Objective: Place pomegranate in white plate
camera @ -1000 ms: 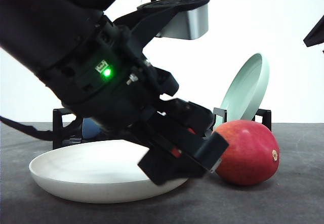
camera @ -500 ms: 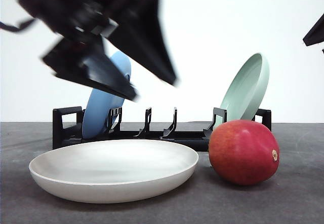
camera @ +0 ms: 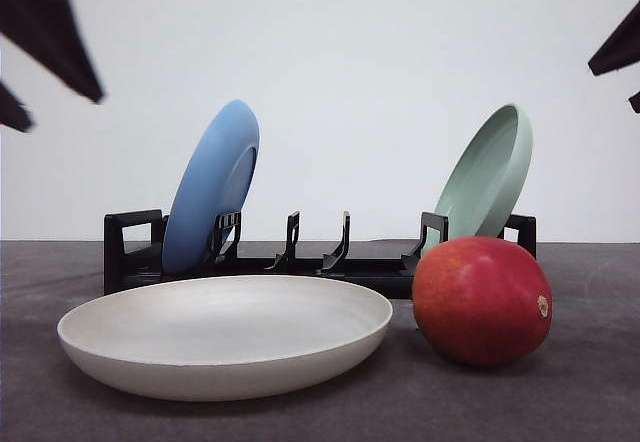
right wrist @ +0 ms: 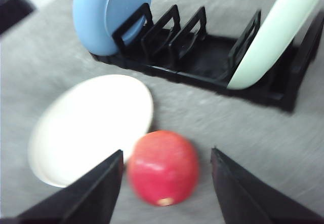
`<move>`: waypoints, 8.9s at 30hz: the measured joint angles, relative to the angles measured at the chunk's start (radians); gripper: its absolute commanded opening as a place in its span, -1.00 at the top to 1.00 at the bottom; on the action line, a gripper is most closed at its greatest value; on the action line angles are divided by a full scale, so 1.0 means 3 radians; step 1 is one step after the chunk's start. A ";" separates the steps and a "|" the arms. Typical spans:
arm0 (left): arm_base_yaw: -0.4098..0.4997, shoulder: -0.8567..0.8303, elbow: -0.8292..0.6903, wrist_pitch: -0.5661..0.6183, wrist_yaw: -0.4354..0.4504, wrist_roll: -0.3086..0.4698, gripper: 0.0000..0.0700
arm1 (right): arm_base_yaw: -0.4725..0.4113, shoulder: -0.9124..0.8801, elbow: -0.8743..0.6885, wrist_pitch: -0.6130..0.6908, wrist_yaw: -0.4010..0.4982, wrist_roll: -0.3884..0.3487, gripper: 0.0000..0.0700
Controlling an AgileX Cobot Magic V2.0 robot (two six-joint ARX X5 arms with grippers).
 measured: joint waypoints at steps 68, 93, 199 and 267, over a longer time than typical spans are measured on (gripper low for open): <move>0.0156 -0.0188 0.0000 -0.0092 0.0003 0.0002 -0.11 | 0.1725 0.3625 0.2337 -0.0948 0.1126 -0.0706 -0.32; 0.0156 -0.0188 0.0000 -0.0090 0.0003 -0.0031 -0.11 | 0.2119 0.4366 0.2594 -0.0319 0.1120 -0.0806 -0.35; 0.1678 -0.2454 -0.2085 0.1039 -0.0025 0.0921 1.00 | 0.0218 0.1243 0.0131 0.1104 0.0296 -0.0195 0.90; 0.1614 -0.2658 -0.2274 0.1321 -0.0025 0.0916 1.00 | -0.0714 -0.1653 -0.1531 0.0927 0.1644 -0.0775 0.90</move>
